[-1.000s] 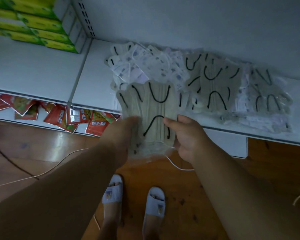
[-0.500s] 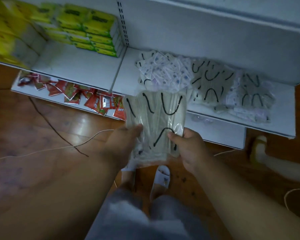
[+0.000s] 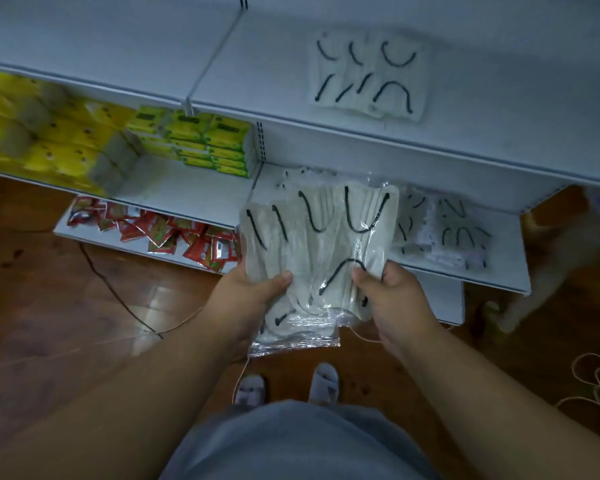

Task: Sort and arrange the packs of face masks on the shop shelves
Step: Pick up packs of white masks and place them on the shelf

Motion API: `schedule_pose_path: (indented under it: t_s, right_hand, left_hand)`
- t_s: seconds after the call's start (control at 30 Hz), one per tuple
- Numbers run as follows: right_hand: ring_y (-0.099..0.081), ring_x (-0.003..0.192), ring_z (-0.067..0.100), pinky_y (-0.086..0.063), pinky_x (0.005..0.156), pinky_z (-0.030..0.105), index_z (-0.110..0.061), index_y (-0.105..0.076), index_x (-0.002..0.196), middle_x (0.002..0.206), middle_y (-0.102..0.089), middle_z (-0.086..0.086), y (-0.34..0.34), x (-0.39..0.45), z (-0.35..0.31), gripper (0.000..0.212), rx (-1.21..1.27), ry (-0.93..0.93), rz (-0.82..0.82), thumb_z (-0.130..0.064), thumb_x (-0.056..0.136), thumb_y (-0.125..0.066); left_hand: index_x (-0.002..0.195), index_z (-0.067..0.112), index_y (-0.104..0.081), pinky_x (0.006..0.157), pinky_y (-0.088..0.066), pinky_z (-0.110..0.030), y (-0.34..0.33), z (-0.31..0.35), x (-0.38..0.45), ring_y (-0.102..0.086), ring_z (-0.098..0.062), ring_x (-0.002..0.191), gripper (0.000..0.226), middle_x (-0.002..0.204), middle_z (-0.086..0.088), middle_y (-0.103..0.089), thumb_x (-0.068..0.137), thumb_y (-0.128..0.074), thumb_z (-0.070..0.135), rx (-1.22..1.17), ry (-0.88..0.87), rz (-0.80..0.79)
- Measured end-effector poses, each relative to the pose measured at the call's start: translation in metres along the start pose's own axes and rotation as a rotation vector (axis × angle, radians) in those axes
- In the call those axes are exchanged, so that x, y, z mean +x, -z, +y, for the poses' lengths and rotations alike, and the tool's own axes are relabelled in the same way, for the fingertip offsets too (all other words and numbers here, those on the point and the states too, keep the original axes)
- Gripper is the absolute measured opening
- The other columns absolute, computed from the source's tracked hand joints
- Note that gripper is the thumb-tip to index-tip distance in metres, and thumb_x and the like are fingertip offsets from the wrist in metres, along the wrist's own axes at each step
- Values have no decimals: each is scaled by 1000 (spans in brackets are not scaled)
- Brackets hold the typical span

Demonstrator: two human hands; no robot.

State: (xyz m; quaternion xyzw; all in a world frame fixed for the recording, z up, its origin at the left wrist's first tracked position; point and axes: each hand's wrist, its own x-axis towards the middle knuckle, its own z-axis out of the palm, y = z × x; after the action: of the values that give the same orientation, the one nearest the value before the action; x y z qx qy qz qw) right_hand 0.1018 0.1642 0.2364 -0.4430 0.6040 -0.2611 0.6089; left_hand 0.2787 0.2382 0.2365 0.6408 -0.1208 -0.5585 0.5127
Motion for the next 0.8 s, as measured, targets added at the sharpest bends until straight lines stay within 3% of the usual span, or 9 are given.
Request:
schedule_pose_path:
  t_s: [0.07, 0.13, 0.27, 0.37, 0.5, 0.6, 0.7, 0.8]
  right_hand:
    - [-70, 95, 31, -57, 86, 51, -16, -67, 96, 95, -75, 11, -7, -12, -8, 6, 21, 56, 28, -19, 97, -62]
    - [-71, 94, 19, -57, 87, 40, -20, -67, 101, 94, -76, -1, -16, -23, -14, 9, 13, 90, 41, -17, 99, -58]
    - [-72, 93, 20, -57, 89, 46, -23, -65, 100, 94, -76, -1, -30, -37, -18, 8, 19, 137, 88, -20, 99, -58]
    - [-72, 95, 26, -57, 88, 54, -23, -66, 101, 96, -76, 4, -27, -47, -21, 10, 107, 127, 163, -19, 99, -58]
    - [-74, 90, 20, -61, 75, 43, -20, -65, 109, 97, -77, 3, -3, -52, -41, 17, 265, 109, 165, -10, 100, -56]
    - [-73, 93, 19, -60, 78, 40, -17, -63, 114, 100, -77, 2, 32, -49, -54, 22, 305, 126, 193, -4, 98, -56]
    - [-73, 96, 25, -58, 86, 49, -15, -65, 114, 101, -77, 4, 70, -40, -67, 23, 329, 121, 239, -2, 96, -59]
    - [-73, 96, 29, -57, 89, 51, -9, -67, 115, 104, -76, 10, 122, -23, -80, 22, 372, 92, 226, -2, 95, -60]
  left_hand:
    - [109, 5, -67, 70, -62, -31, 11, 17, -2, -76, -25, 86, 19, 92, -11, -78, 90, -66, -1, 4, -23, -57]
    - [111, 5, -67, 70, -61, -26, 22, 32, -5, -76, -22, 89, 21, 95, -11, -78, 91, -65, 0, 38, -41, -118]
    - [114, 6, -66, 88, -59, -47, 37, 52, -4, -74, -31, 96, 23, 101, -16, -76, 91, -67, 2, 82, -32, -166]
    - [111, 7, -68, 98, -53, -54, 32, 60, -4, -73, -34, 100, 23, 102, -18, -76, 88, -71, 4, 127, -54, -184]
    - [113, 5, -67, 89, -58, -48, -1, 73, -12, -74, -31, 94, 21, 97, -16, -76, 91, -68, 6, 183, -65, -259]
    - [104, 13, -68, 75, -58, -34, -42, 84, -15, -72, -19, 86, 20, 96, -8, -76, 99, -59, 29, 292, -146, -301]
    - [104, 13, -67, 74, -61, -34, -88, 92, -7, -74, -16, 80, 19, 90, -2, -78, 99, -59, 29, 246, -137, -312]
    - [108, 14, -69, 81, -60, -46, -149, 97, 1, -76, -26, 84, 16, 88, -4, -78, 95, -65, 23, 221, -117, -307]
